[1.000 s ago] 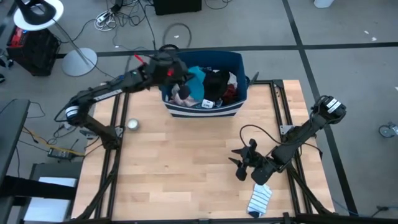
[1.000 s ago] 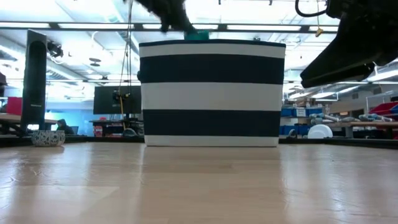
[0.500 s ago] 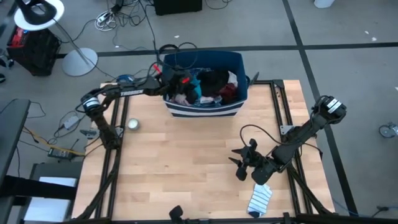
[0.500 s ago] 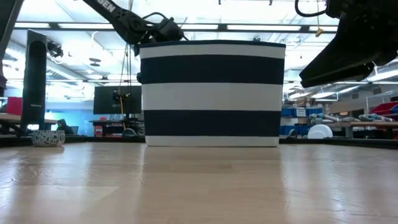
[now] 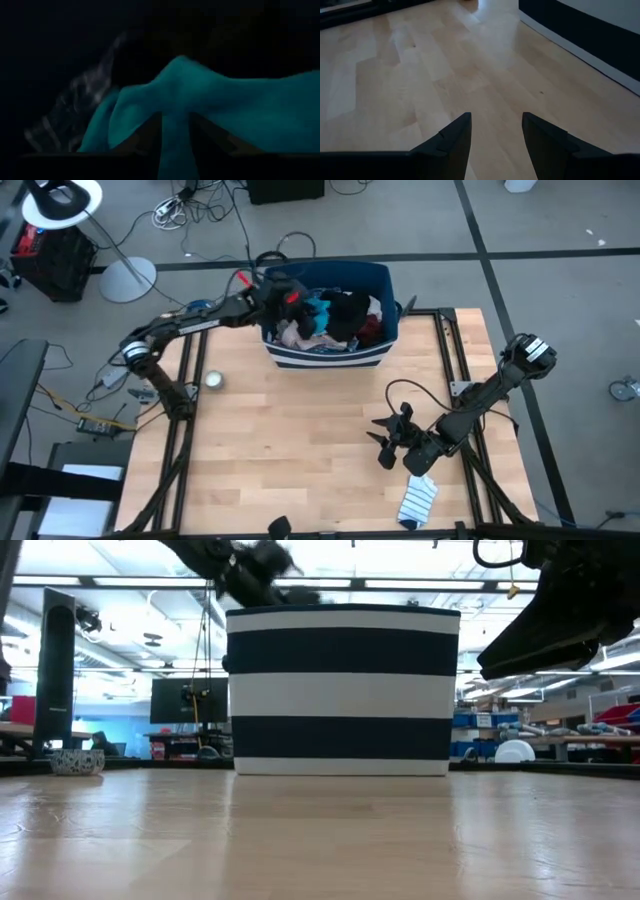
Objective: Sort clothes
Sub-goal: Put the blue sock into the blue laundry organizer, then put the striped sock into the blue laundry organizer
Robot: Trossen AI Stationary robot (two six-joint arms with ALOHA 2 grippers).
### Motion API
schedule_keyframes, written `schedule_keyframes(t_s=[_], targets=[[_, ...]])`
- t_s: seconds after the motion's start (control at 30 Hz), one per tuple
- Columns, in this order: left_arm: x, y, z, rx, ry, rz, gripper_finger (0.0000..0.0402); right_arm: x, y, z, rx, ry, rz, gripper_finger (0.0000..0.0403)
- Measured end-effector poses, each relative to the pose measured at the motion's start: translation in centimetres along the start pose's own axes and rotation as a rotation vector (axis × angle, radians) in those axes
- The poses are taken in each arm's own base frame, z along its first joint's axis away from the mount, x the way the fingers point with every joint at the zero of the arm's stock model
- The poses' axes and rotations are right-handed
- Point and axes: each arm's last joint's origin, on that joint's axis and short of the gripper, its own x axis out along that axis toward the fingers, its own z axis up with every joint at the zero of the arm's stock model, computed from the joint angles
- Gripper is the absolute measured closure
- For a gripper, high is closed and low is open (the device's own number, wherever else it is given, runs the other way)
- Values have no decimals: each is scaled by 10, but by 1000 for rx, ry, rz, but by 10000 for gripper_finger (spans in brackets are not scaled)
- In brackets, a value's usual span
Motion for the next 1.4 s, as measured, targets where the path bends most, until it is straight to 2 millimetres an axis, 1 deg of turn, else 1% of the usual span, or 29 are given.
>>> schedule_keyframes(t_s=[0.1, 0.27, 0.33, 0.53, 0.67, 0.8, 0.97, 1.07, 1.17, 1.23, 1.4], targets=[[-25, -9, 12, 54, -54, -18, 298, 0, 0, 0, 0, 0, 1, 225], [-69, -31, 22, 128, -108, -71, 298, 0, 0, 0, -1, 5, 3, 224], [-83, -44, 21, 165, -101, -105, 298, 0, 0, 0, -2, 5, 3, 224], [-116, -89, 11, 228, -87, -172, 300, 0, 0, -1, -3, 24, 17, 225], [-125, -115, -19, 279, -82, -180, 309, -1, 0, 0, -5, 26, 19, 226], [-132, -132, -56, 257, -132, -240, 315, -5, -1, 5, 3, 48, 58, 230], [-137, -136, -108, 183, -139, -269, 316, -21, -7, 17, 81, 132, 154, 238], [-140, -135, -131, 133, -130, -268, 316, -37, -9, 18, 114, 186, 224, 245], [-141, -135, -150, 84, -111, -276, 316, -54, -11, 15, 151, 270, 282, 253], [-143, -136, -160, 55, -111, -288, 316, -64, -14, 9, 211, 358, 287, 259], [-141, -138, -174, 20, -133, -276, 316, -82, -20, -14, 339, 641, 207, 274]])
